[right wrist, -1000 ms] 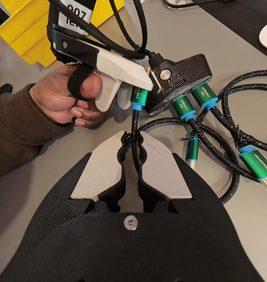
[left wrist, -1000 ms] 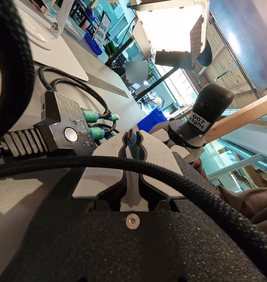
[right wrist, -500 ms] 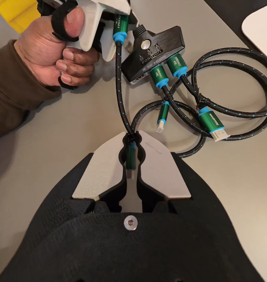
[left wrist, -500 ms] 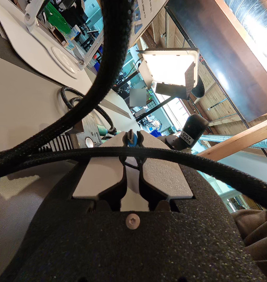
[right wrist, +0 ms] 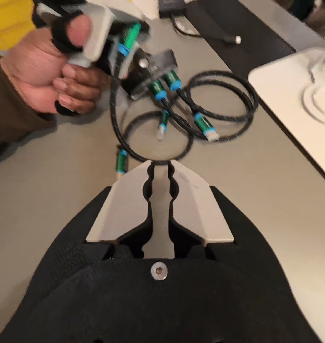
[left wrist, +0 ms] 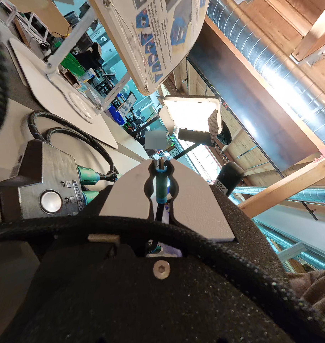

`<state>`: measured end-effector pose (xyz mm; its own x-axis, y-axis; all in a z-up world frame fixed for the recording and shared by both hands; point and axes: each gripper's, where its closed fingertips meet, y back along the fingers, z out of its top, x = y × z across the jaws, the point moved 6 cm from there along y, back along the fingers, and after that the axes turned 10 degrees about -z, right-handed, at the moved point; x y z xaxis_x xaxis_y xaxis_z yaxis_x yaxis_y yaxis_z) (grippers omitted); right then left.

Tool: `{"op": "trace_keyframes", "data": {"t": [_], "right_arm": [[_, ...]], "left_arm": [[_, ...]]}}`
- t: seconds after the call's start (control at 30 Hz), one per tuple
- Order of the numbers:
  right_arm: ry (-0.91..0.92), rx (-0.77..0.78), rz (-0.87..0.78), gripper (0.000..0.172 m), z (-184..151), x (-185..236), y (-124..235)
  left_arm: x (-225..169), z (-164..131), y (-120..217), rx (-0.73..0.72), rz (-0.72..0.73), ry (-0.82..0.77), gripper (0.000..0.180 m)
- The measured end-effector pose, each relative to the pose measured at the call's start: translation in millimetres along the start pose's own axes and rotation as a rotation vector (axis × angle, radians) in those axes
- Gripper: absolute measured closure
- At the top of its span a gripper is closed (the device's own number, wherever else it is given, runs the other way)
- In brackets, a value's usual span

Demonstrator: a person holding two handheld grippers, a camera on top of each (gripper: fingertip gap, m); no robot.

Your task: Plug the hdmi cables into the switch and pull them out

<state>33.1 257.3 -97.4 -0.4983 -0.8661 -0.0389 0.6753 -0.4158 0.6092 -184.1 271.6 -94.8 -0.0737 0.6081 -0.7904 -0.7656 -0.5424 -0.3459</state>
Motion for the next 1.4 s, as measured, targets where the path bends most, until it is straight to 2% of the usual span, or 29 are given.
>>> {"op": "trace_keyframes", "data": {"t": [0.07, 0.17, 0.27, 0.43, 0.53, 0.6, 0.73, 0.9, 1.07, 1.17, 1.4], "right_arm": [[0.053, -0.062, 0.023, 0.147, 15, 23, -12], [0.127, -0.12, 0.015, 0.142, 31, 61, -34], [0.169, -0.129, -0.109, 0.136, 39, 84, -53], [0.017, -0.234, -0.263, 0.14, 55, 100, -57], [0.084, -0.198, -0.408, 0.132, 49, 94, -62], [0.103, -0.166, -0.41, 0.131, 42, 92, -68], [0.118, -0.167, -0.378, 0.15, 36, 86, -70], [0.183, -0.153, -0.336, 0.165, 32, 67, -59], [0.156, -0.144, -0.343, 0.161, 27, 39, -46], [0.144, -0.147, -0.359, 0.152, 26, 32, -42], [0.267, -0.244, -0.472, 0.143, 42, 54, -45]], "left_arm": [[1, -4, -3, 0.014, 0.002, 0.012, 0.169], [-2, -5, -6, 0.019, -0.003, 0.019, 0.169], [-3, -5, -6, 0.017, 0.002, 0.016, 0.169], [0, -2, -1, -0.023, -0.004, 0.045, 0.169], [0, -3, -2, -0.012, -0.024, 0.063, 0.169], [-3, -5, -5, -0.001, -0.051, 0.076, 0.169], [-5, -11, -10, 0.035, -0.086, 0.095, 0.168], [-5, -10, -8, 0.048, -0.092, 0.105, 0.168], [-2, -17, -10, 0.112, -0.077, 0.127, 0.168], [-3, -19, -15, 0.093, -0.073, 0.127, 0.168], [4, -28, -20, 0.025, -0.032, 0.162, 0.17]]}}
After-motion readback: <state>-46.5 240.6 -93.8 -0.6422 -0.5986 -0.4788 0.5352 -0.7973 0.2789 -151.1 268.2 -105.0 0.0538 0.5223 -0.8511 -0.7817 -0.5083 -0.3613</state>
